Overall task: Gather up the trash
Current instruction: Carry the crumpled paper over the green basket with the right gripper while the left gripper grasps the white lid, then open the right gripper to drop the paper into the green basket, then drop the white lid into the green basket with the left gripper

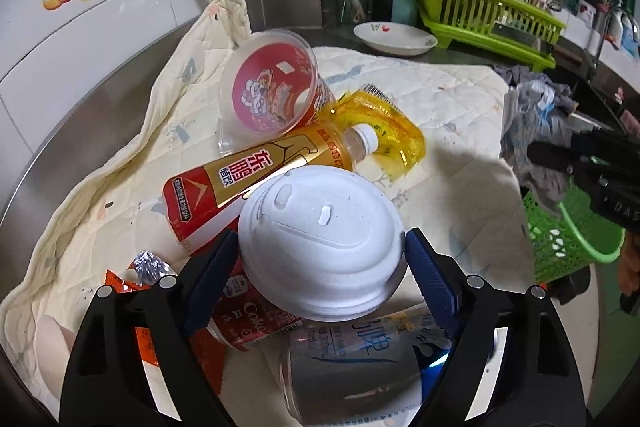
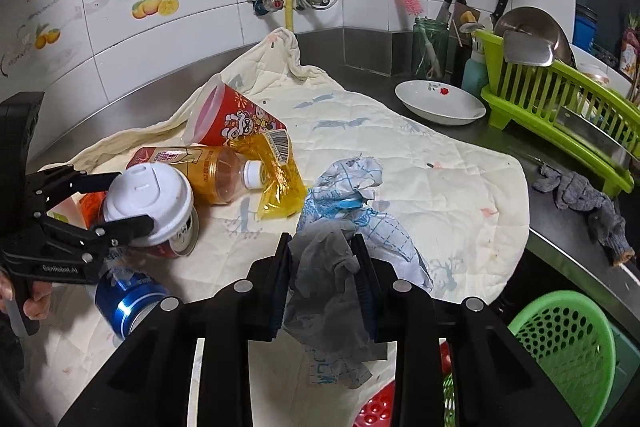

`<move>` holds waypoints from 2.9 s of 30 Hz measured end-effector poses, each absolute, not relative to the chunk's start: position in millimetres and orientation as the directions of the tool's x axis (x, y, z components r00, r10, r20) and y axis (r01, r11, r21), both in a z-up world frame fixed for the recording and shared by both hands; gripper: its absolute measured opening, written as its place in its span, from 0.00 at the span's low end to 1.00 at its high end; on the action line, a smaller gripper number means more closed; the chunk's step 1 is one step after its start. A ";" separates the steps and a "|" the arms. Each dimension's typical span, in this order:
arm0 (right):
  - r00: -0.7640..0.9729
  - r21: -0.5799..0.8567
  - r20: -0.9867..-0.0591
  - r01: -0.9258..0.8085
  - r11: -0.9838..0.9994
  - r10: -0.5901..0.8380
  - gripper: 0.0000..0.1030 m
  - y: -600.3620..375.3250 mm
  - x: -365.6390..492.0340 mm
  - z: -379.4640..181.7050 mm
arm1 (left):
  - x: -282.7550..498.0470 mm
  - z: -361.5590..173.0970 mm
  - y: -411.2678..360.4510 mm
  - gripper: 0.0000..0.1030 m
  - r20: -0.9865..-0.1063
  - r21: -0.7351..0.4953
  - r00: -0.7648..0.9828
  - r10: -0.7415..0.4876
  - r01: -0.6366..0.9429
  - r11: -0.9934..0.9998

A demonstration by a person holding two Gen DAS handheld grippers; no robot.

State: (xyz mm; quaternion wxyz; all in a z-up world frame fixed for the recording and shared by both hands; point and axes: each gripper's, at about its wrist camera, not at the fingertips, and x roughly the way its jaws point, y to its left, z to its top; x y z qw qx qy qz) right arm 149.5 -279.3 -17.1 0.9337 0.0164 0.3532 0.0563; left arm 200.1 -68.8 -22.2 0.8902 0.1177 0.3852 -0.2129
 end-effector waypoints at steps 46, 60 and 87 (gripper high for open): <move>0.675 0.013 -0.696 0.355 0.935 -0.247 0.29 -460.6 -1.3 -49.2 | 105.7 3.4 -242.7 0.80 -0.670 -0.102 0.449 -0.591 0.733 0.673; 0.644 0.103 -0.722 0.464 0.880 -0.255 0.51 -522.5 -28.4 -74.0 | 93.2 -15.7 -319.6 0.80 -0.703 -0.124 0.353 -0.617 0.793 0.596; 0.673 0.091 -0.663 0.506 0.858 -0.327 0.63 -527.7 -89.6 -42.6 | 80.6 -69.3 -409.8 0.83 -0.769 -0.162 0.244 -0.592 0.820 0.548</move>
